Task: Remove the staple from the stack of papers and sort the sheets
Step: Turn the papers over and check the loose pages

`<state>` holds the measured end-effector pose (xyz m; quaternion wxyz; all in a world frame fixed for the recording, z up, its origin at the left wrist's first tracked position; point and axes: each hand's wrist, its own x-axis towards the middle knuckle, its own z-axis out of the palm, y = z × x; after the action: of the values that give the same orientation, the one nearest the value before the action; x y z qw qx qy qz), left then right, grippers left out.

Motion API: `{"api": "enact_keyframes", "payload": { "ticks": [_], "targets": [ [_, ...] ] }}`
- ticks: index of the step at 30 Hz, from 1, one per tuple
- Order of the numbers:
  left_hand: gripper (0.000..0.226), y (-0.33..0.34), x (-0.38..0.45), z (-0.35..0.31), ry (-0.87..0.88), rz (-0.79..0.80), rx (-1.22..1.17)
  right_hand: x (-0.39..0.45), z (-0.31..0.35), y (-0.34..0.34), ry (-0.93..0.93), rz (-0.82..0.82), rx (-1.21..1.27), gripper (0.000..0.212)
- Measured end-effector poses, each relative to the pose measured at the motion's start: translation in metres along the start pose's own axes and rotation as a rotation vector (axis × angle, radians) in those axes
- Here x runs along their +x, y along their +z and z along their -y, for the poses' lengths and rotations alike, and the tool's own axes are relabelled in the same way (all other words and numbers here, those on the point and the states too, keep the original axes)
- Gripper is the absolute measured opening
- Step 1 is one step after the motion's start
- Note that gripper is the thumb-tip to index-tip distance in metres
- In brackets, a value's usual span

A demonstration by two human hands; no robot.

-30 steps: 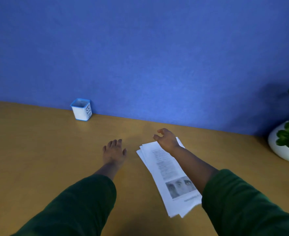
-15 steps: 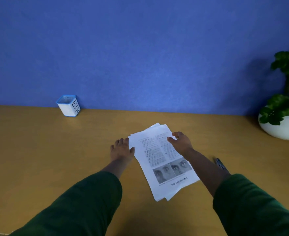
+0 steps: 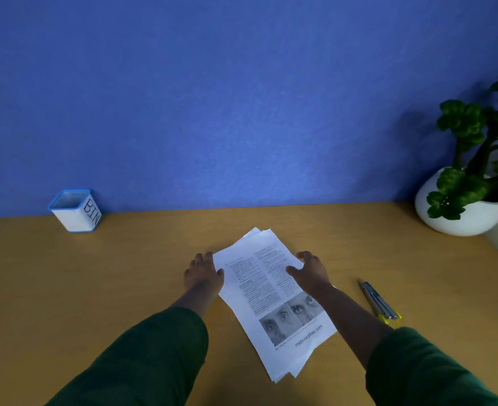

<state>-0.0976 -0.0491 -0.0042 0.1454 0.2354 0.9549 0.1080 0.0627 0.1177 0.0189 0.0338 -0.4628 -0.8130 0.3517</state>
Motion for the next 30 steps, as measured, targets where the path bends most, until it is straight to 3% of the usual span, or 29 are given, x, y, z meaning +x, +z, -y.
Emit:
{"api": "enact_keyframes", "payload": {
  "ticks": [8, 14, 30],
  "targets": [
    [0.06, 0.006, 0.015, -0.001, -0.108, 0.026, -0.054, 0.003, -0.024, -0.004, 0.159, 0.055, -0.195, 0.086],
    [0.051, 0.005, 0.015, -0.017, -0.343, -0.034, -0.3, 0.015, -0.026, -0.007, 0.172, 0.133, -0.393, 0.1],
    [0.076, 0.025, -0.006, -0.063, -0.698, -0.118, -0.624, 0.023, -0.033, 0.003, 0.097, 0.127, -0.583, 0.096]
  ]
}}
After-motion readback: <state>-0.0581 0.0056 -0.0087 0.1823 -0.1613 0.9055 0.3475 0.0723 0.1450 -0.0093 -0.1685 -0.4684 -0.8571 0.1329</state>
